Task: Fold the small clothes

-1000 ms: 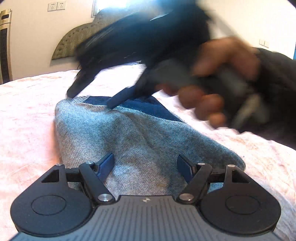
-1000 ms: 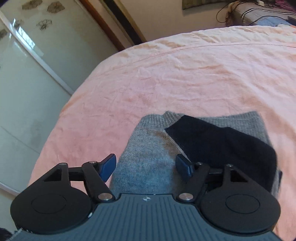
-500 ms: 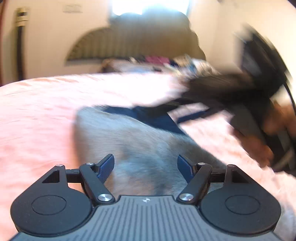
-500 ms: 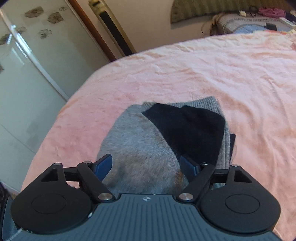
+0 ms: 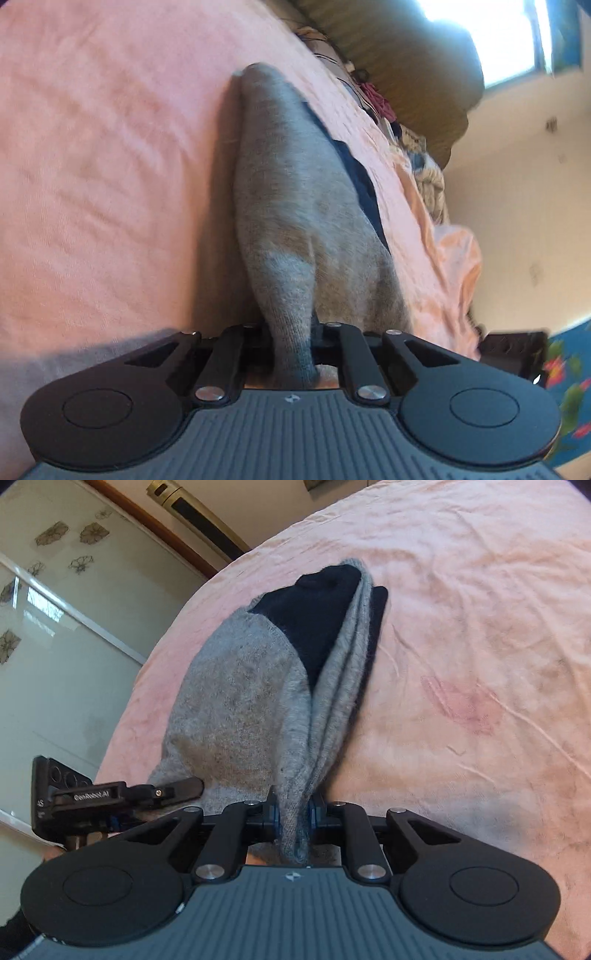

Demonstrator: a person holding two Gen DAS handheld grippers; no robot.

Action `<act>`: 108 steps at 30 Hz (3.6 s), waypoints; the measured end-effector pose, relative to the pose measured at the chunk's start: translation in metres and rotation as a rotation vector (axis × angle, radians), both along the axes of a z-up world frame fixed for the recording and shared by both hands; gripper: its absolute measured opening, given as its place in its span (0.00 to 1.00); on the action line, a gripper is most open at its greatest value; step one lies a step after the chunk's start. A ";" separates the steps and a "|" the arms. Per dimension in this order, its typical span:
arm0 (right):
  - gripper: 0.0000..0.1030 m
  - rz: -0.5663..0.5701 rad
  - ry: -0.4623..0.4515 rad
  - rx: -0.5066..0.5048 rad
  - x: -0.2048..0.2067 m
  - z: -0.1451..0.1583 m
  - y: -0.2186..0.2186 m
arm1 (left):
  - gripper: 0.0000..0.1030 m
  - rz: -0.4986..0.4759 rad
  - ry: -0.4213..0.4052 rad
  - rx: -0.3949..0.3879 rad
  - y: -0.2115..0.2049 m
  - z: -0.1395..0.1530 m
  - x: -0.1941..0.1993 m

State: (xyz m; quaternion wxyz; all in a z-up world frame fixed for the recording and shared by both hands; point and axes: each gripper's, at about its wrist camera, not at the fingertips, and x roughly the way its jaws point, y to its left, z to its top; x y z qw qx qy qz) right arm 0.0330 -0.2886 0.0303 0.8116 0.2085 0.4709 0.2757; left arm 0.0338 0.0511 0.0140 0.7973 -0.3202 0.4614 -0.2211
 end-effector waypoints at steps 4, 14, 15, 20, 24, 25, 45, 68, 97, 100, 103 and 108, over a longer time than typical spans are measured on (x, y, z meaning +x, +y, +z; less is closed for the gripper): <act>0.18 0.053 -0.043 -0.043 -0.021 0.008 -0.006 | 0.15 -0.092 -0.073 0.142 -0.003 0.015 -0.025; 0.56 -0.128 -0.158 0.082 0.019 0.051 -0.031 | 0.57 -0.096 -0.512 0.488 -0.033 0.066 -0.071; 0.56 -0.116 -0.166 0.078 0.035 0.054 -0.023 | 0.57 -0.130 -0.531 0.508 -0.045 0.066 -0.066; 0.59 -0.061 -0.052 -0.051 0.128 0.026 0.030 | 0.57 -0.253 -0.477 0.588 -0.094 0.035 -0.018; 0.52 -0.074 -0.109 -0.100 0.147 0.003 0.045 | 0.57 -0.287 -0.571 0.662 -0.107 0.022 -0.020; 0.50 -0.084 -0.104 -0.078 0.151 0.001 0.043 | 0.57 -0.296 -0.586 0.670 -0.110 0.021 -0.018; 0.74 -0.011 -0.244 -0.106 -0.030 0.035 0.015 | 0.62 -0.173 -0.484 0.641 -0.054 0.045 -0.072; 0.70 -0.052 -0.185 -0.179 -0.061 0.020 0.009 | 0.58 -0.038 -0.282 0.499 -0.024 0.028 -0.073; 1.00 -0.349 -0.335 -0.562 -0.121 -0.017 0.070 | 1.00 0.077 -0.354 0.769 -0.064 0.010 -0.122; 1.00 -0.351 -0.337 -0.557 -0.122 -0.016 0.069 | 1.00 0.078 -0.355 0.768 -0.065 0.010 -0.123; 1.00 -0.352 -0.339 -0.556 -0.122 -0.016 0.069 | 1.00 0.079 -0.355 0.768 -0.064 0.010 -0.123; 1.00 -0.352 -0.339 -0.556 -0.123 -0.016 0.070 | 1.00 0.079 -0.355 0.768 -0.064 0.010 -0.123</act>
